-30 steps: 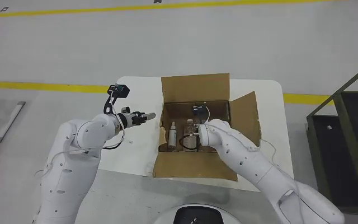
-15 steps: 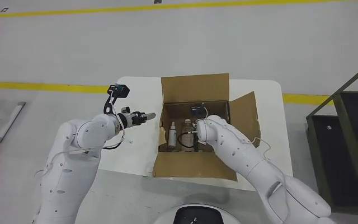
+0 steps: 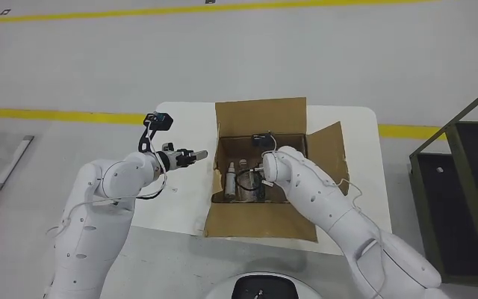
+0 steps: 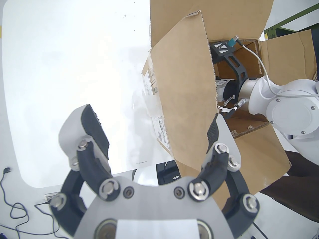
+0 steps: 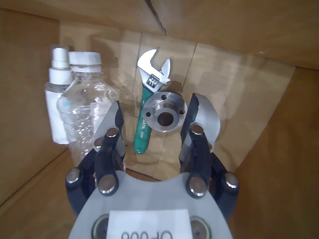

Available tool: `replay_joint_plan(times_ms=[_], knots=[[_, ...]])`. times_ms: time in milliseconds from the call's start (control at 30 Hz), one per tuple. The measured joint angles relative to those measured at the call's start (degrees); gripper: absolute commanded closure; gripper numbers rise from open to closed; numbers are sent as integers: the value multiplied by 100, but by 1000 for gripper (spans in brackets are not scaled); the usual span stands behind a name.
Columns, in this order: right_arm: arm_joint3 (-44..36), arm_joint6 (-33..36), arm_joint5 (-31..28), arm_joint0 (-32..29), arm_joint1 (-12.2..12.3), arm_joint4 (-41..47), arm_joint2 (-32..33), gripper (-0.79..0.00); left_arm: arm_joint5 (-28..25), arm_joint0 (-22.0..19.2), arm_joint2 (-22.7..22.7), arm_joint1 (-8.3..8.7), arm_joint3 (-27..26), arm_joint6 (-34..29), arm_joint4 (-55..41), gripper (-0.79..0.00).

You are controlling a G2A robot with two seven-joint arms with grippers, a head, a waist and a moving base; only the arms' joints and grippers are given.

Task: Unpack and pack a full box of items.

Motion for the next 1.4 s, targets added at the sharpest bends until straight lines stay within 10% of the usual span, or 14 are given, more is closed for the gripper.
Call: replay_joint_plan(times_ms=[167, 567, 767, 1200, 1400], knots=[[-1070, 179, -21, -339, 345, -243, 625, 0, 0, 0, 0, 0, 0, 0, 0, -785], [-5795, 589, -1748, -3358, 1460, -186, 4394, 0, 0, 0, 0, 0, 0, 0, 0, -785], [-6347, 393, -2500, -4343, 1606, 619, 5919, 0, 0, 0, 0, 0, 0, 0, 0, -785], [-6291, 428, -2573, -4417, 1617, 754, 6036, 0, 0, 0, 0, 0, 0, 0, 0, -785], [-6408, -818, -2681, -4648, 1595, 602, 5994, 0, 0, 0, 0, 0, 0, 0, 0, -785]])
